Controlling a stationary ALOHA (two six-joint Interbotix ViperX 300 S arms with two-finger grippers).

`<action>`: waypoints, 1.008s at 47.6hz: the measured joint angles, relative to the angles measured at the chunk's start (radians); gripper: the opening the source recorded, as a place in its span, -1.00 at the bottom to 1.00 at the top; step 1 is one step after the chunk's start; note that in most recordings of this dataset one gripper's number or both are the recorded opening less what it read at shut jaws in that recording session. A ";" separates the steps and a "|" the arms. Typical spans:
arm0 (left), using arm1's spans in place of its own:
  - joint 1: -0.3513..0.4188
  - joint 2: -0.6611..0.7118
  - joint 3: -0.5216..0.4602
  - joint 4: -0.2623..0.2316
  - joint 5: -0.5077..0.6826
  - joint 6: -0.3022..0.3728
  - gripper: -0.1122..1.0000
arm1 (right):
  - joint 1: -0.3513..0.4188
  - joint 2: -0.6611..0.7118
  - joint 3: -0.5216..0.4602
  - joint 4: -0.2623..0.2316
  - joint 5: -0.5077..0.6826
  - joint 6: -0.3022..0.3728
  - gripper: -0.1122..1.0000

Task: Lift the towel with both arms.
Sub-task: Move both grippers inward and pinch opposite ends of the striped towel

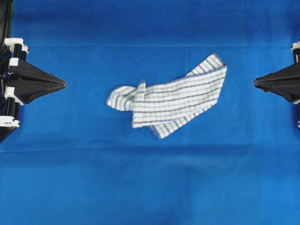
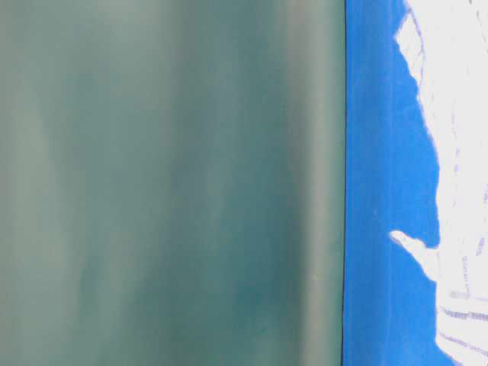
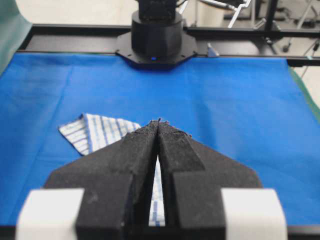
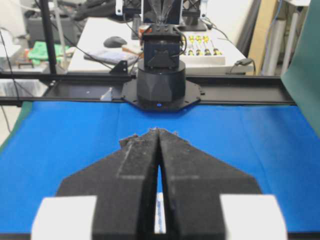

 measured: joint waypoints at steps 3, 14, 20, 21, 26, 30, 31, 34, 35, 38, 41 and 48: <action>0.000 0.000 -0.003 -0.008 0.023 0.005 -0.80 | -0.002 0.003 -0.002 0.000 0.006 -0.011 -0.80; 0.000 0.029 -0.021 -0.014 0.041 0.017 -0.80 | 0.000 0.052 -0.048 0.000 0.138 -0.009 -0.80; 0.000 0.083 -0.031 -0.014 0.041 0.017 -0.80 | 0.000 0.109 -0.072 -0.002 0.187 -0.009 -0.80; 0.000 0.095 -0.031 -0.014 0.043 0.017 -0.80 | -0.002 0.118 -0.074 -0.002 0.192 -0.009 -0.80; 0.005 0.140 -0.032 -0.014 0.043 0.017 -0.79 | -0.002 0.170 -0.080 -0.002 0.201 -0.009 -0.80; 0.012 0.183 -0.035 -0.014 0.043 0.017 -0.78 | -0.003 0.225 -0.083 -0.002 0.201 -0.005 -0.79; 0.012 0.192 -0.035 -0.014 0.043 0.017 -0.77 | -0.005 0.241 -0.084 -0.002 0.201 -0.003 -0.79; 0.014 0.222 -0.038 -0.014 0.043 0.017 -0.59 | -0.009 0.282 -0.089 -0.002 0.204 -0.002 -0.78; 0.014 0.233 -0.040 -0.014 0.043 0.018 -0.50 | -0.011 0.301 -0.092 -0.002 0.206 0.000 -0.76; 0.014 0.264 -0.041 -0.014 0.046 0.017 -0.19 | -0.014 0.350 -0.101 -0.002 0.207 0.000 -0.53; 0.015 0.298 -0.043 -0.014 0.049 0.017 0.19 | -0.014 0.403 -0.115 -0.002 0.218 0.002 -0.15; 0.021 0.374 -0.044 -0.014 0.060 0.021 0.79 | -0.014 0.520 -0.152 -0.002 0.276 0.002 0.39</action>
